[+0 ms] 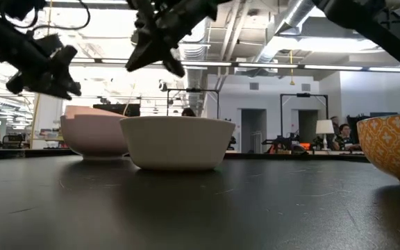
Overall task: Nest bowls inside each other
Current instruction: Stack the orange bowl on the white bowl
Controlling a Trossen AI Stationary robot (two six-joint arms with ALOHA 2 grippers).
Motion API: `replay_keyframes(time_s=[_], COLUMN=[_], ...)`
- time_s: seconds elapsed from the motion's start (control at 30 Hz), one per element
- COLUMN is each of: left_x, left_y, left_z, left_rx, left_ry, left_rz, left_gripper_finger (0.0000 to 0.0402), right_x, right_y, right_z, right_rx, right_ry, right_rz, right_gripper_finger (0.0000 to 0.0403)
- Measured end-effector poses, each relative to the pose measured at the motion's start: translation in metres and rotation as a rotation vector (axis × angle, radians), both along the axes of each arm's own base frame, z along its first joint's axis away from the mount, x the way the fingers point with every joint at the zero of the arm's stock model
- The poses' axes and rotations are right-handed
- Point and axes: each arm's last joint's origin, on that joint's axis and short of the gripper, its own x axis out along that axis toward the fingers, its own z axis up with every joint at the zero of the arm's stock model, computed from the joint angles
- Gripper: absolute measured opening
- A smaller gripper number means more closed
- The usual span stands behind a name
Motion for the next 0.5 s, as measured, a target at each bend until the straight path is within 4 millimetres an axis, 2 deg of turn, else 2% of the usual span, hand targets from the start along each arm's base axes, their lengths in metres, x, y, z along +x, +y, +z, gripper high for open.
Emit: replay_keyframes(time_s=[0.13,0.23,0.33,0.5], left_x=[0.001,0.001,0.001,0.000], left_y=[0.000,0.000,0.000,0.000], left_z=[-0.015,-0.018,-0.018,-0.020], left_rx=[-0.041,-0.049,-0.048,-0.057], left_ry=[-0.002,-0.011,-0.007,0.016], left_rz=[0.024,0.036,0.034,0.037], left_gripper_finger=[0.0148,0.0148,0.0148,0.0148], right_x=[-0.013,-0.022,-0.028,-0.032], right_y=[-0.003,-0.005,-0.008,-0.010], right_z=[0.025,0.039,0.047,0.047], right_rx=[-0.057,-0.092,-0.115,-0.115], right_ry=[-0.038,-0.062,-0.064,-0.039], right_rz=[-0.036,-0.051,-0.072,-0.078], right_gripper_finger=[0.0004,0.0004,0.0004,0.0004])
